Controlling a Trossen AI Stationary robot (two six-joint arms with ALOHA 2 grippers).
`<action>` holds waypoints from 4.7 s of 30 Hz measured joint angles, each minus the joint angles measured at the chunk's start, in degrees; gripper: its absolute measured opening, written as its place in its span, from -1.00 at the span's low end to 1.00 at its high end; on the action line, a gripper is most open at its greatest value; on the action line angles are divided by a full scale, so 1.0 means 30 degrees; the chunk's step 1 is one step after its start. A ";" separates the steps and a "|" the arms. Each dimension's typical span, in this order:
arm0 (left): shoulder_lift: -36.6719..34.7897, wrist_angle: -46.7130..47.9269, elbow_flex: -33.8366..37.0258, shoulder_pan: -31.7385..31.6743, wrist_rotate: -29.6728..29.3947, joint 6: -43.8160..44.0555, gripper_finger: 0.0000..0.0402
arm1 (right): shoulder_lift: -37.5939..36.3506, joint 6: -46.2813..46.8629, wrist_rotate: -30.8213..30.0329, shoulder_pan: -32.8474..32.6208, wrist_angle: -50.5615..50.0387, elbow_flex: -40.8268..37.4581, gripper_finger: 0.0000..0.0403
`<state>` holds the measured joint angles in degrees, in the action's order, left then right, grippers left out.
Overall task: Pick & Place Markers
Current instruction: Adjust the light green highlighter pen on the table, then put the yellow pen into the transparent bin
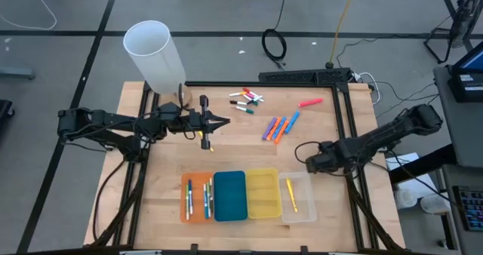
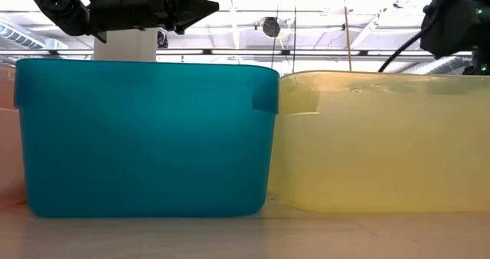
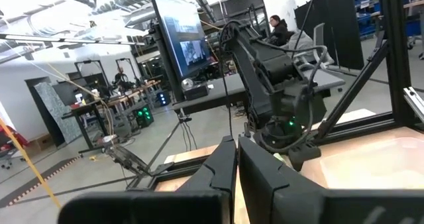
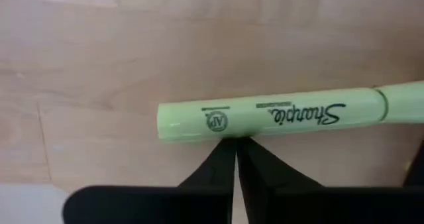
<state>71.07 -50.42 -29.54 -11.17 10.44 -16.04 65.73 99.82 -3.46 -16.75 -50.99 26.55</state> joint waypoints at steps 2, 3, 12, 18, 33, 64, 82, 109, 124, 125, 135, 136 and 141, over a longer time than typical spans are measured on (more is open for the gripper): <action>0.0000 -0.0013 0.0000 0.0004 0.0001 -0.0006 -0.88 | -0.0007 -0.0125 -0.0465 0.0566 0.0039 -0.0086 -0.94; 0.0000 -0.0013 0.0000 0.0004 0.0007 -0.0006 -0.88 | 0.0004 -0.0310 -0.0868 0.0828 0.0097 -0.0091 -0.94; 0.0000 -0.0043 0.0000 -0.0003 0.0000 -0.0006 -0.88 | 0.0002 -0.3807 -1.1422 0.2552 0.2398 -0.0167 -0.99; 0.0000 0.0029 0.0000 0.0004 0.0004 -0.0108 -0.88 | -0.0266 -1.2144 -1.2764 0.2823 0.9215 0.0090 -1.00; -0.0503 -0.0288 0.0000 -0.0003 -0.2171 0.0563 -0.88 | -0.2742 -3.4111 -0.3461 0.0899 3.0704 0.0878 -0.99; 0.3172 3.0352 -0.7854 0.2695 -0.7261 2.1806 0.21 | -0.4832 -4.0243 -0.9838 0.1884 2.6260 0.0878 -0.98; 0.8797 3.1378 -0.7854 0.1090 -0.6972 2.8596 0.21 | -0.4845 -4.0248 -0.9835 0.1893 2.6611 0.0876 -0.98; 0.9063 3.3556 -0.7851 0.0838 -0.5327 2.8356 -0.30 | -0.4845 -3.8422 -0.9823 0.1798 2.6026 0.0871 -0.98; 0.8838 3.2420 -0.6812 0.0930 -0.6030 2.5805 -0.84 | -0.4845 -3.8413 -0.9780 0.1798 2.5816 0.0864 -0.98; 0.8649 3.2450 -0.6816 0.0937 -0.6318 2.5511 -0.87 | -0.4845 -3.8400 -0.9780 0.1798 2.5816 0.0864 -0.98; 0.5117 3.2234 -0.9054 0.2483 -0.9965 2.2546 -0.89 | -0.4838 -3.7990 -0.9816 0.1798 2.5727 0.0864 -0.98; 0.4731 3.2303 -0.9364 0.2760 -1.0373 2.2071 -0.90 | -0.4838 -3.7969 -0.9823 0.1800 2.5649 0.0864 -0.98; 0.3267 2.9291 -1.0667 0.4320 -1.2215 1.8450 -0.90 | -0.4725 -3.7424 -0.9835 0.2223 2.4618 0.0864 -0.98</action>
<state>80.87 37.46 -61.54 1.79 -26.21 39.31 51.56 -12.45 -32.96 -10.08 22.86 29.15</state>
